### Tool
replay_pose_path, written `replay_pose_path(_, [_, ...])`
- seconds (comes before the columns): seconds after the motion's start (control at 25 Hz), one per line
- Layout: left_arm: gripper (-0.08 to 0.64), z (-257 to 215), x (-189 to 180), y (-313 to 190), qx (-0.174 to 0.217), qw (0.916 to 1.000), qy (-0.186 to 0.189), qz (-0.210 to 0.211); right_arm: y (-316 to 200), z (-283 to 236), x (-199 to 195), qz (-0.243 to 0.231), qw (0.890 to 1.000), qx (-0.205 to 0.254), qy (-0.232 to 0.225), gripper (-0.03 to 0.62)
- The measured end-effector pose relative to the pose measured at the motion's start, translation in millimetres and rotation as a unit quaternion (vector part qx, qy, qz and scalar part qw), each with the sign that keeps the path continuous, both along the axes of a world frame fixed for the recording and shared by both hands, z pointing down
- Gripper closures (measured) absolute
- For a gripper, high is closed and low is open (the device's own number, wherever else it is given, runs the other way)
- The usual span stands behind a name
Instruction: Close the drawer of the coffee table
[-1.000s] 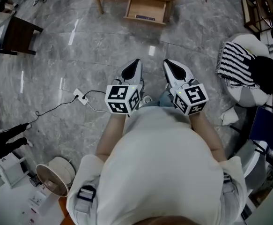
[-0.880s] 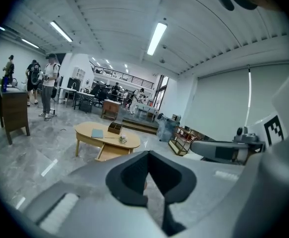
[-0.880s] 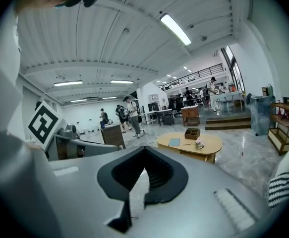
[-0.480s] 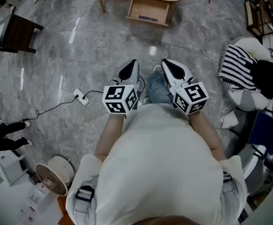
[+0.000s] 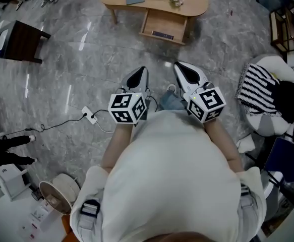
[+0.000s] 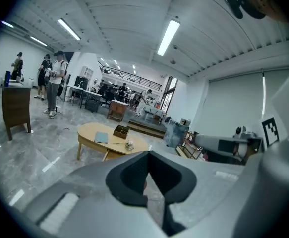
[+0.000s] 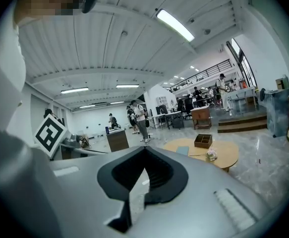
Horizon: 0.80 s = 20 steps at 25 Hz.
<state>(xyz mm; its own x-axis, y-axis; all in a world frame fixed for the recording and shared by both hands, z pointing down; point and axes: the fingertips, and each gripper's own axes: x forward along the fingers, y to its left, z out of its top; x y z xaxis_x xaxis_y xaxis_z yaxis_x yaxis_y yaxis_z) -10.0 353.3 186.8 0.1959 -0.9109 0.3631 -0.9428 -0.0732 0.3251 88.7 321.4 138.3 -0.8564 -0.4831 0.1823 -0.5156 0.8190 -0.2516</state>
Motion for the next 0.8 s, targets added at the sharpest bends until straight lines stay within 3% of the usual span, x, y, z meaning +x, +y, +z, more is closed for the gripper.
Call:
replay_pose_path(0.48, [0.558,-2.7,-14.4,-115.0,0.000,0.9994,0.015,-0.032,-117.8,6.3,6.1,-0.008,1.000,-0.005,0.019,0.594])
replay_pose_path(0.8, [0.558,2.5,-21.2,-152.2,-0.010,0.9984,0.010,-0.054,-173.6,11.2,21.4,0.004,1.000,-0.009,0.013,0.594])
